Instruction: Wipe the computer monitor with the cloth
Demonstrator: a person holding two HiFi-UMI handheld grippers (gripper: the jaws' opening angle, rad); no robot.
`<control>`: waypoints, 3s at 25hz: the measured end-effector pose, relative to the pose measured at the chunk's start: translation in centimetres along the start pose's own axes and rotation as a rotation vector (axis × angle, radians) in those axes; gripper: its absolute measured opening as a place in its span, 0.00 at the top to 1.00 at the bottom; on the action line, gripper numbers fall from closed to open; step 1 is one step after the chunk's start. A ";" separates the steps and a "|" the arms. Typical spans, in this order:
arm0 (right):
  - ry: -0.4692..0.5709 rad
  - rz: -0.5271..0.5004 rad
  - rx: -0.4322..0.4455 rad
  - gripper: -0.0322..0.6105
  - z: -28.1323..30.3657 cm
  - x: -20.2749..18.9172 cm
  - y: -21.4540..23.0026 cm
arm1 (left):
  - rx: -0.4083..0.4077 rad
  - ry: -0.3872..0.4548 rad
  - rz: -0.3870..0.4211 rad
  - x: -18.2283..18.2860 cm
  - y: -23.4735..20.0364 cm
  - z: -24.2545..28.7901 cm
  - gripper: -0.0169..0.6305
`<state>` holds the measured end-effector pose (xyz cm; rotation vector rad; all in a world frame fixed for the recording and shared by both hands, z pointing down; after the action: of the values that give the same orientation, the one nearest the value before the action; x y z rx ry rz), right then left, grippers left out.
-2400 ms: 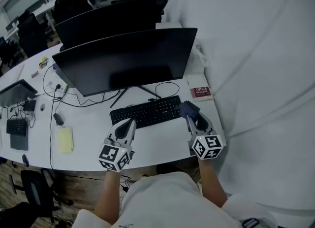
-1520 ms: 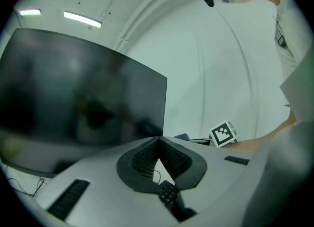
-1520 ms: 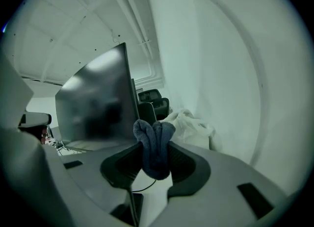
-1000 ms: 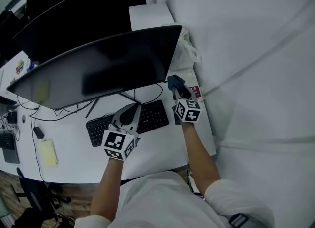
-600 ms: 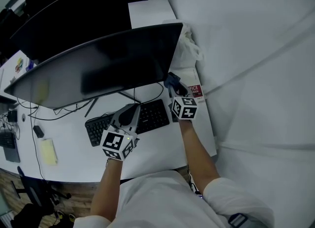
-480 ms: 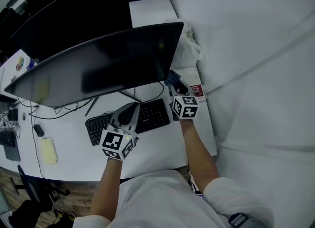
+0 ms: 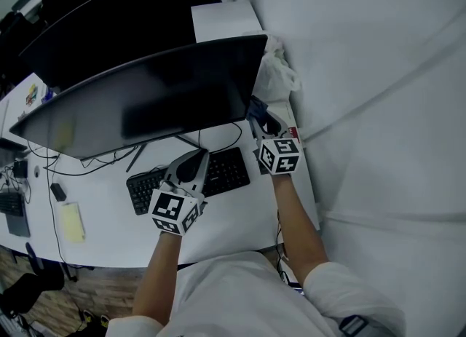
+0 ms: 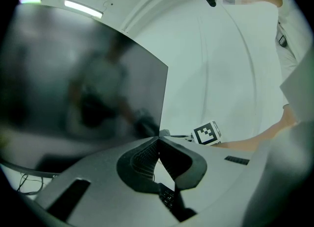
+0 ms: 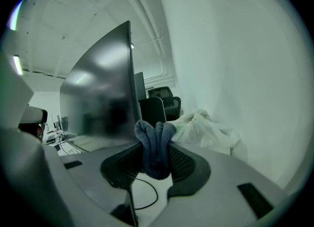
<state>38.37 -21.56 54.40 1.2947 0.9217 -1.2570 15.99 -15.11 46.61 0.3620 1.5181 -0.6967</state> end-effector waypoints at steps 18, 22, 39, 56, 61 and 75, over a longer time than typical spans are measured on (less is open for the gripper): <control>0.165 -0.090 0.070 0.73 -0.7 9.0 -1.3 | -0.025 0.050 0.066 5.0 1.6 1.8 0.96; 0.213 -0.111 0.082 0.73 -1.0 11.9 -1.9 | -0.020 0.081 0.072 6.6 1.4 1.7 0.96; 0.365 -0.231 0.118 0.73 -1.5 21.7 -3.8 | 0.029 0.167 0.124 12.3 0.8 0.5 0.96; 0.371 -0.552 0.082 0.73 -1.9 27.8 -6.2 | 0.045 0.191 0.146 13.9 -1.6 -3.8 0.96; 0.239 -0.888 0.021 0.73 -1.4 28.4 -8.3 | 0.043 0.192 0.148 14.2 -3.0 -5.7 0.96; -0.052 -1.424 -0.074 0.73 -0.6 27.9 -13.1 | 0.011 0.214 0.150 15.7 -6.4 -9.3 0.96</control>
<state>29.85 -23.00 24.83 0.3800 1.9427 -2.2184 3.37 -17.18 32.07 0.5675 1.6700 -0.5615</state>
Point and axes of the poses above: the fingertips, and each gripper's own axes: z forward along the fingers, y to its right, x out of its top, the point moved 5 cm from there along -z, backward along the fingers, and after that the axes turned 11 degrees about y, right-handed, at the moved point
